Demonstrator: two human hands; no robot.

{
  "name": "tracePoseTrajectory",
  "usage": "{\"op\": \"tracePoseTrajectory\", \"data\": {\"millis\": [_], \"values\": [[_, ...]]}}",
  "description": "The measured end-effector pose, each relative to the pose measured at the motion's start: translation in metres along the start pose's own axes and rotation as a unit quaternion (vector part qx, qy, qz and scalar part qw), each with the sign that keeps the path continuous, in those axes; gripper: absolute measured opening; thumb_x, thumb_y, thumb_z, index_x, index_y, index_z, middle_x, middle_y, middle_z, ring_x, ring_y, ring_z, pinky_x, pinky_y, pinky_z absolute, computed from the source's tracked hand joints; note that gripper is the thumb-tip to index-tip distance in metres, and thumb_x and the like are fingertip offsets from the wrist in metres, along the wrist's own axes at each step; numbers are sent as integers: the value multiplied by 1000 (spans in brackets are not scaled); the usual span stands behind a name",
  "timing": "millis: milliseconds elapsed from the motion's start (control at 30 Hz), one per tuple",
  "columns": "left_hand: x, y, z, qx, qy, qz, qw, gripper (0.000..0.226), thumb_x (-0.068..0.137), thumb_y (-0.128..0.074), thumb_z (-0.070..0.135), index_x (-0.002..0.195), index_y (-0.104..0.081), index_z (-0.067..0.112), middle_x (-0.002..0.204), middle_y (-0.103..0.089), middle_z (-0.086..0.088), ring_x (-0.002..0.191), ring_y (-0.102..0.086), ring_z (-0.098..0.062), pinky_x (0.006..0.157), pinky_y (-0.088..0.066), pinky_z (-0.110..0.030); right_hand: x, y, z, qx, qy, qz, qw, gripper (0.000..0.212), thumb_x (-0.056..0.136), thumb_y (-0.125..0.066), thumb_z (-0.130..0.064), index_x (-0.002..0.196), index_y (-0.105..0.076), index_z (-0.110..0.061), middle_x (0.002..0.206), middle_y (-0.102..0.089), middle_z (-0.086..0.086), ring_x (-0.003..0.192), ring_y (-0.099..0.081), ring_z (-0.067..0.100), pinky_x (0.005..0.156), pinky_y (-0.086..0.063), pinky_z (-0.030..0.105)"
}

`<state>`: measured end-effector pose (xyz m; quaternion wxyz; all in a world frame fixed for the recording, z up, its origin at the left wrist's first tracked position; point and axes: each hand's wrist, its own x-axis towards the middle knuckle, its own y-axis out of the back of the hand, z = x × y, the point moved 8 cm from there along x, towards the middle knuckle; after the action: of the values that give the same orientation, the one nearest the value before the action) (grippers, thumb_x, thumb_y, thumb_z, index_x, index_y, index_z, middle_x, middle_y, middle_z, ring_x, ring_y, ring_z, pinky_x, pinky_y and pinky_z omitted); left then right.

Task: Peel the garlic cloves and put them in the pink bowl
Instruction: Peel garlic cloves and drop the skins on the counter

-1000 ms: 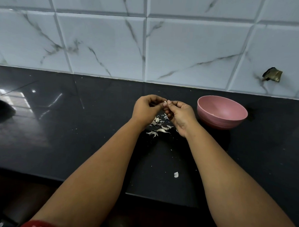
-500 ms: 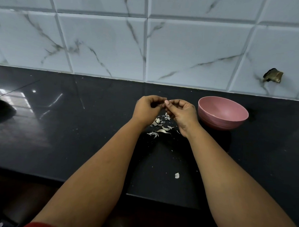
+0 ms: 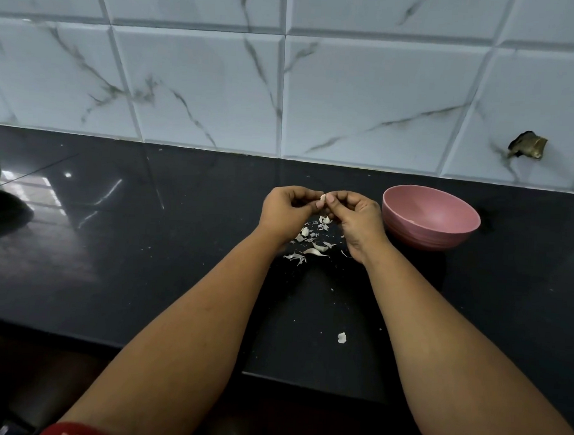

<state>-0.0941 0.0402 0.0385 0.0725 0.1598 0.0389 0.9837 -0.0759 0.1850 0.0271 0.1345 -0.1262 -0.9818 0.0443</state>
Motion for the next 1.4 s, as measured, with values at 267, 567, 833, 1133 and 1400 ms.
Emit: {"op": "tracePoseTrajectory", "data": {"millis": [267,567,833,1133,1400], "values": [[3,1,-11,-18,22,26,999,12,85,-74,5,97,-75,8,90,-76,-7,87,-74,-18,87,-59,-36,2,-4,0,-85,18,29,996,20,95,-58,-11,79,-69,-18,76,-70,2,71,-62,10,74,-53,27],[0,4,-7,-15,26,30,999,10,83,-75,2,92,-72,4,82,-75,-10,77,-74,-16,74,-59,-26,-5,-3,-10,-78,37,20,996,8,87,-69,-7,87,-72,-15,77,-74,4,69,-68,10,69,-54,21],[1,3,-7,-3,10,26,1000,20,76,-84,9,93,-75,8,84,-75,-10,82,-74,-21,77,-60,-31,0,1,-12,-199,60,52,977,21,87,-67,-12,71,-70,-25,71,-73,-3,71,-71,13,75,-60,34],[0,-1,-9,-33,33,20,999,12,79,-80,5,89,-75,8,82,-75,-10,80,-74,-19,78,-59,-27,1,2,-9,-208,29,52,976,19,85,-65,-15,69,-68,-25,72,-72,-1,70,-69,17,76,-60,39],[-1,-4,-11,-120,63,8,991,11,88,-67,-4,98,-69,-1,85,-70,-15,73,-69,-15,71,-56,-20,-1,-1,1,-57,-52,57,995,18,90,-59,-3,76,-66,-12,67,-63,1,59,-55,7,61,-47,18]]}}
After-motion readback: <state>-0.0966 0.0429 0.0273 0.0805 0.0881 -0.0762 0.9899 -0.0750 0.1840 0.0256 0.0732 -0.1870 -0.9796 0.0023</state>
